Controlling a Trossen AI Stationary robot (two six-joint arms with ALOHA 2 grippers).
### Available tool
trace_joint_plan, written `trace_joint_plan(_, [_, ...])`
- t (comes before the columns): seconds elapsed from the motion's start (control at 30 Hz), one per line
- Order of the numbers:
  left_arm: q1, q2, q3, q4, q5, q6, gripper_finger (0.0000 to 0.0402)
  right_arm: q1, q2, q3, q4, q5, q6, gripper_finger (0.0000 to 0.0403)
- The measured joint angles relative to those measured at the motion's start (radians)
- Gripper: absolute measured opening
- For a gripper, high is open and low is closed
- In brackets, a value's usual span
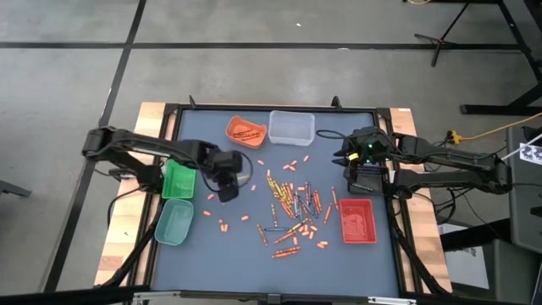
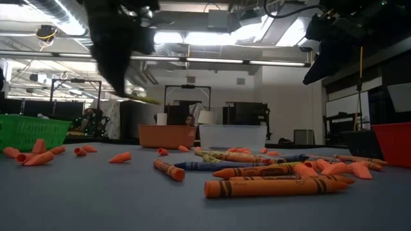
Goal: Sort crayons
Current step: Put the yellow crayon into the green bin
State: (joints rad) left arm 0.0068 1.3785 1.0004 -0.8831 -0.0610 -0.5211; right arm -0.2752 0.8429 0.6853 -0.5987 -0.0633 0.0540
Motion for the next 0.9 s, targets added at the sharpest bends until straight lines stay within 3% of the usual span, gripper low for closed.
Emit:
trace_joint_plan(0.23, [-0.047, -0.072, 0.0, -0.298, -0.104, -0.432, 0.0007, 0.0, 0.0, 0.0, 0.001, 0.001, 0.0, 0.012])
trace_joint_plan(0.5, [-0.099, -0.068, 0.001, -0.553, -0.109, -0.82, 0.0008, 0.0, 0.0, 0.0, 0.006, 0.002, 0.0, 0.012])
trace_joint_plan(0.9, [-0.113, -0.069, 0.001, -0.636, -0.098, -0.883, 0.0008, 0.0, 0.0, 0.0, 0.006, 0.002, 0.0, 0.012])
